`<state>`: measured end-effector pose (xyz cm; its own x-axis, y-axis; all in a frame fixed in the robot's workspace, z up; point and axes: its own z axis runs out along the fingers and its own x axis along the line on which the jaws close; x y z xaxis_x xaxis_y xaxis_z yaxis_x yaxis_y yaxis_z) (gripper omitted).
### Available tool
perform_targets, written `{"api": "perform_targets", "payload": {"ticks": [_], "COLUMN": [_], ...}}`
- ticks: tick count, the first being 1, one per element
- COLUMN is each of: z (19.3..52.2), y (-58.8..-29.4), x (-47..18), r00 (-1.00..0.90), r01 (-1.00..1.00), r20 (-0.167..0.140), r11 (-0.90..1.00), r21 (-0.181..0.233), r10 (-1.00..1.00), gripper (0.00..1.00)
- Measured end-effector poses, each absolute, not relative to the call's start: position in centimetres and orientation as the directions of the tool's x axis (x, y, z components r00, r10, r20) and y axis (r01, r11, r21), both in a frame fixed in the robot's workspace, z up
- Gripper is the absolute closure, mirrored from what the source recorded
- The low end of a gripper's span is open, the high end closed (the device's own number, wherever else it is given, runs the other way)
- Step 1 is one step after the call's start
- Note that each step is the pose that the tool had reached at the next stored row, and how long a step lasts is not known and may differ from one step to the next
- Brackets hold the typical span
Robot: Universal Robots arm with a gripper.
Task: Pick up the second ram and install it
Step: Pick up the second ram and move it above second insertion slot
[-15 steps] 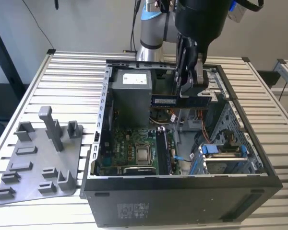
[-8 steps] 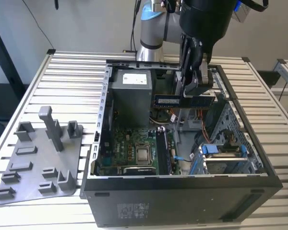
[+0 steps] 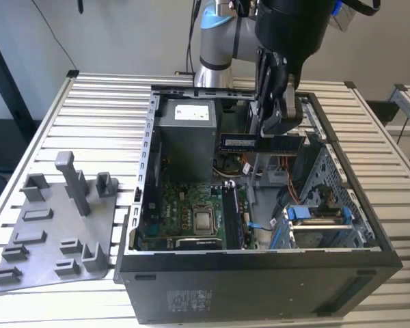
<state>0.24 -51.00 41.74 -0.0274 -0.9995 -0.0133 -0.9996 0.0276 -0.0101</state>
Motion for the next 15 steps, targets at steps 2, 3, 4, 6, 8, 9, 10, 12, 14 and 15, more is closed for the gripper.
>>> {"api": "perform_targets", "payload": {"ticks": [2, 3, 4, 6, 8, 9, 10, 12, 14, 15], "z": [41.7, 41.7, 41.7, 41.7, 41.6, 41.6, 41.6, 41.6, 41.5, 41.5], "y": [-50.4, -50.0, -49.7, -49.0, -48.4, -48.1, -47.8, -47.2, -46.9, -46.8], "x": [0.2, 0.2, 0.2, 0.2, 0.2, 0.2, 0.2, 0.2, 0.2, 0.2], "r00": [-0.028, -0.028, -0.028, -0.028, -0.028, -0.028, -0.029, -0.029, -0.029, -0.029], "r01": [-1.0, -1.0, -1.0, -1.0, -1.0, -1.0, -1.0, -1.0, -1.0, -1.0], "r20": [-0.013, -0.013, -0.013, -0.013, -0.013, -0.013, -0.013, -0.013, -0.013, -0.013], "r11": [0.028, 0.028, 0.028, 0.028, 0.028, 0.028, 0.029, 0.029, 0.029, 0.029], "r21": [-0.01, -0.01, -0.01, -0.01, -0.01, -0.01, -0.01, -0.01, -0.01, -0.01], "r10": [-1.0, -1.0, -1.0, -1.0, -1.0, -1.0, -1.0, -0.999, -0.999, -0.999], "gripper": [0.86, 0.86, 0.86, 0.86, 0.86, 0.86, 0.86, 0.86, 0.86, 0.86]}}
